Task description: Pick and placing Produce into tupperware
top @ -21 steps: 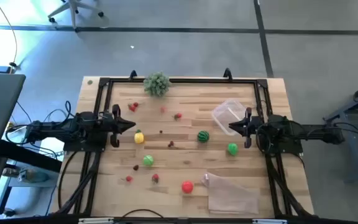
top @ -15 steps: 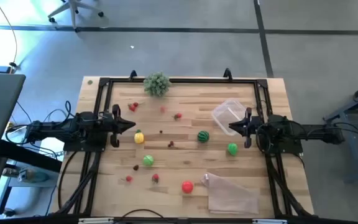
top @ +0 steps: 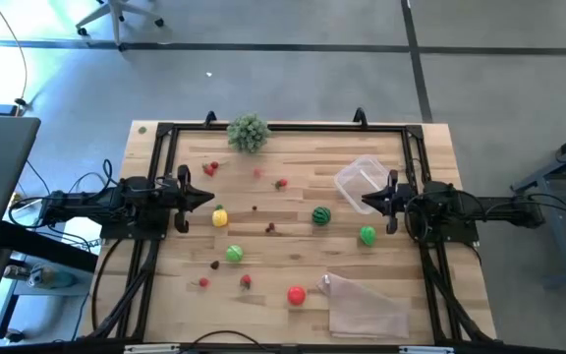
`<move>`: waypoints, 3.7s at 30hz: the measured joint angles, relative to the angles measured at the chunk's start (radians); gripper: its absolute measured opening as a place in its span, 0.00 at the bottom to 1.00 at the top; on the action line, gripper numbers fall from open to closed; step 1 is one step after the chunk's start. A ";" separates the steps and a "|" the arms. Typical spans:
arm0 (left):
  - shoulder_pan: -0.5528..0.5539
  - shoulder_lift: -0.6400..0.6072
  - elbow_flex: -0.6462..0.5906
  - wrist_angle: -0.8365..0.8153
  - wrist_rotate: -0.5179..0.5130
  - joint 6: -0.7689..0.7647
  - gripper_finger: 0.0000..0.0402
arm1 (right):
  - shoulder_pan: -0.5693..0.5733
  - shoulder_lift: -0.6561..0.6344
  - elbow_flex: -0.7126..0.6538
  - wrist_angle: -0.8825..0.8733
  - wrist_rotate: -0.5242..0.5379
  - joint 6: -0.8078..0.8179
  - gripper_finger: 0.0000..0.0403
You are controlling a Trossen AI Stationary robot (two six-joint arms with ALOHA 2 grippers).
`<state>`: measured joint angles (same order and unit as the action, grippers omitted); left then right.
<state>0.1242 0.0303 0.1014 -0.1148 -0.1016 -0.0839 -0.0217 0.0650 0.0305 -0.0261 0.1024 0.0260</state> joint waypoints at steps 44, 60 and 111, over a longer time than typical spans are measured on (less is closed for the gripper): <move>0.000 0.000 0.000 0.000 0.000 0.000 0.00 | 0.000 0.000 0.000 0.000 0.000 0.000 0.09; 0.000 0.000 0.000 0.000 0.000 0.000 0.00 | 0.000 0.000 0.000 0.000 0.010 -0.055 0.09; 0.000 0.000 0.000 0.013 -0.011 -0.056 0.00 | -0.044 0.094 0.242 0.208 0.424 0.092 0.09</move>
<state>0.1242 0.0301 0.1013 -0.1017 -0.1127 -0.1394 -0.0660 0.1588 0.2722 0.1819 0.5267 0.1175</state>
